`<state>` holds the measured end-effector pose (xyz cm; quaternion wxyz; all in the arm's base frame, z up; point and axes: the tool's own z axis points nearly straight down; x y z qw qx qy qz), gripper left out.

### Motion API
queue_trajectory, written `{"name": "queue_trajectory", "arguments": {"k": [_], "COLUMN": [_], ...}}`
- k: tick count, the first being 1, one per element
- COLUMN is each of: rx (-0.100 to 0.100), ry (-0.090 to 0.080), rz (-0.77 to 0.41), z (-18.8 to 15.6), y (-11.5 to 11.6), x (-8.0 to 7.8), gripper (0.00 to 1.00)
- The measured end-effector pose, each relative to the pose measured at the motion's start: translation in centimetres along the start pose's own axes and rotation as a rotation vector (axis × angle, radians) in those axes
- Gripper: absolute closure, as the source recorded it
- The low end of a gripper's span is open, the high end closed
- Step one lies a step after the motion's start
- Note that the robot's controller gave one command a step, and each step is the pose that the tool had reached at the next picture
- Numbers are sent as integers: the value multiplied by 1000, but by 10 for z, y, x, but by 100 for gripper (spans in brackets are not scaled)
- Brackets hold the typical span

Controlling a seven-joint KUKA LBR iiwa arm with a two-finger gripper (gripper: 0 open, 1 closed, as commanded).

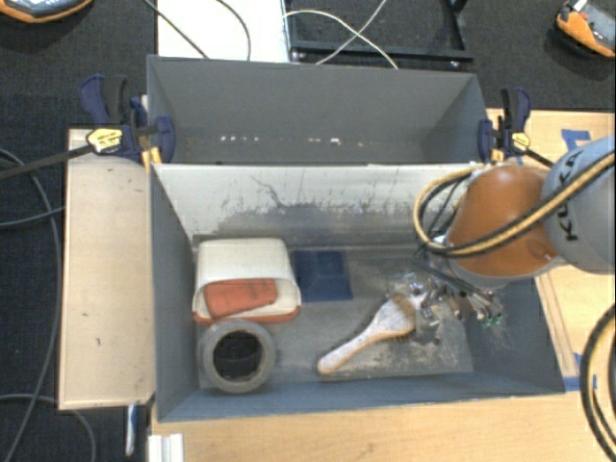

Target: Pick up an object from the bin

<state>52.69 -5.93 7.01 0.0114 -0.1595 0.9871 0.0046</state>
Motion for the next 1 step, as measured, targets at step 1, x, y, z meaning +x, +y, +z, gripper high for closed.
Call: {"name": "queue_trajectory", "arguments": {"k": [1], "rx": [-2], "ry": [2], "rz": [1], "z": [-99], "y": [10], "x": [-9], "gripper": [100]}}
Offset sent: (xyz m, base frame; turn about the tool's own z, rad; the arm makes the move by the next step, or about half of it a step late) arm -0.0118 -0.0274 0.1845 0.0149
